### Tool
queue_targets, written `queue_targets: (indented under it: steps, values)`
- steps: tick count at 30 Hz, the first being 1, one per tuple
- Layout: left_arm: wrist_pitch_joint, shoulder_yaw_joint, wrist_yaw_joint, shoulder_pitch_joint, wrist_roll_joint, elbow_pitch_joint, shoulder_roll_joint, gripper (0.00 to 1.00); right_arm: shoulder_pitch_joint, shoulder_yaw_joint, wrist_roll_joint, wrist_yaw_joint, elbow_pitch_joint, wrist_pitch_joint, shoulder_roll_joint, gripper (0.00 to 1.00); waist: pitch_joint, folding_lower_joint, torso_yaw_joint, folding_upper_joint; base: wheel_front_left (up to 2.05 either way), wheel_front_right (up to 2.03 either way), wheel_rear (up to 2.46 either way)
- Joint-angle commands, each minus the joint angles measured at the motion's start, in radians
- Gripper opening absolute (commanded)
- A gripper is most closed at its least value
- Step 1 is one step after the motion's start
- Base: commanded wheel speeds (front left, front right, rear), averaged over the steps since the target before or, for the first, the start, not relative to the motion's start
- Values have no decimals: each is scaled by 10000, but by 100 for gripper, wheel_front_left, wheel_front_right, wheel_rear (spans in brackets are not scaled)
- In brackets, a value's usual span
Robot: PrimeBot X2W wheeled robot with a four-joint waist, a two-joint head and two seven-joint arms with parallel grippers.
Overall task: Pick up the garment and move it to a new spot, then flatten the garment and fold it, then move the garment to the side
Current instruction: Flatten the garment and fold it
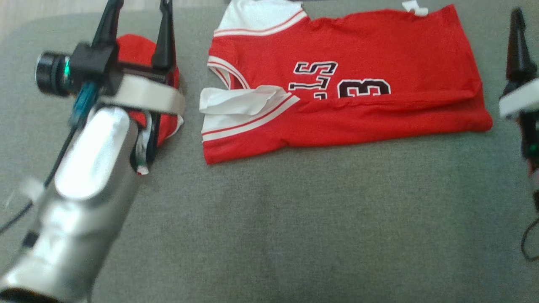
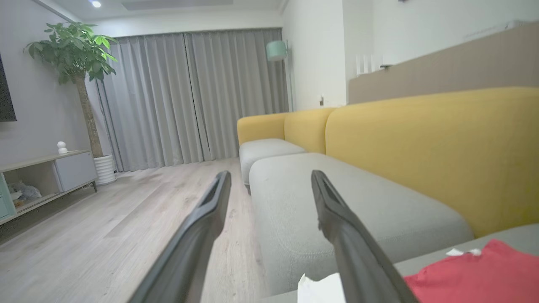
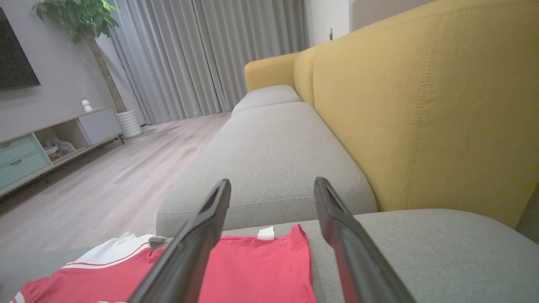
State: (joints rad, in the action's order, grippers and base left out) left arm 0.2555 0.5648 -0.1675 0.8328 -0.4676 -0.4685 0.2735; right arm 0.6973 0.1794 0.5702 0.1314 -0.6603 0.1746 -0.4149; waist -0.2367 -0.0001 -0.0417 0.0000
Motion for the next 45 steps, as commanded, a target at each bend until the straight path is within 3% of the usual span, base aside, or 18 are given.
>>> queue_targets:
  steps: [1, 8, 17, 20, 28, 33, 38, 45]
  values:
    - [56, -595, -110, -58, 65, 644, 251, 100, -289, -49, -212, -7, 446, 282, 62, 100, 231, 1, -25, 0, 0, 0, 0]
    - [60, -1683, -537, -2602, 1009, 2658, -166, 100, -2262, -1139, -1644, -7, 2017, 815, 1198, 100, 749, 1, 117, 0, 0, 0, 0]
    - [61, -2263, -371, -5058, 1708, 2597, -891, 100, -4688, -2376, -2794, -7, 3916, 866, 3005, 100, 1017, 1, 249, 0, 0, 0, 0]
    - [62, -2464, -217, -5452, 1851, 2462, -1110, 100, -5073, -2601, -2915, -7, 4276, 868, 3333, 100, 1012, 1, 296, 0, 0, 0, 0]
    - [57, -2631, 334, -5106, 2227, 1273, -1369, 100, -5102, -2474, -3167, -7, 4741, 863, 3586, 100, 630, 1, 453, 0, 0, 0, 0]
    - [-493, -2494, 535, -4444, 2185, 93, -1372, 100, -5011, -2387, -3178, -7, 4834, 843, 3618, 100, 266, 1, 572, 0, 0, 0, 0]
    - [-1403, -2142, 1128, -3822, 2032, -1167, -1424, 100, -4867, -2310, -3169, -7, 4845, 846, 3637, 100, -157, 1, 758, 0, 0, 0, 0]
    - [-1851, -1987, 1237, -3324, 1961, -2283, -1488, 100, -4696, -2235, -3005, -7, 4777, 858, 3643, 100, -417, 1, 996, 0, 0, 0, 0]
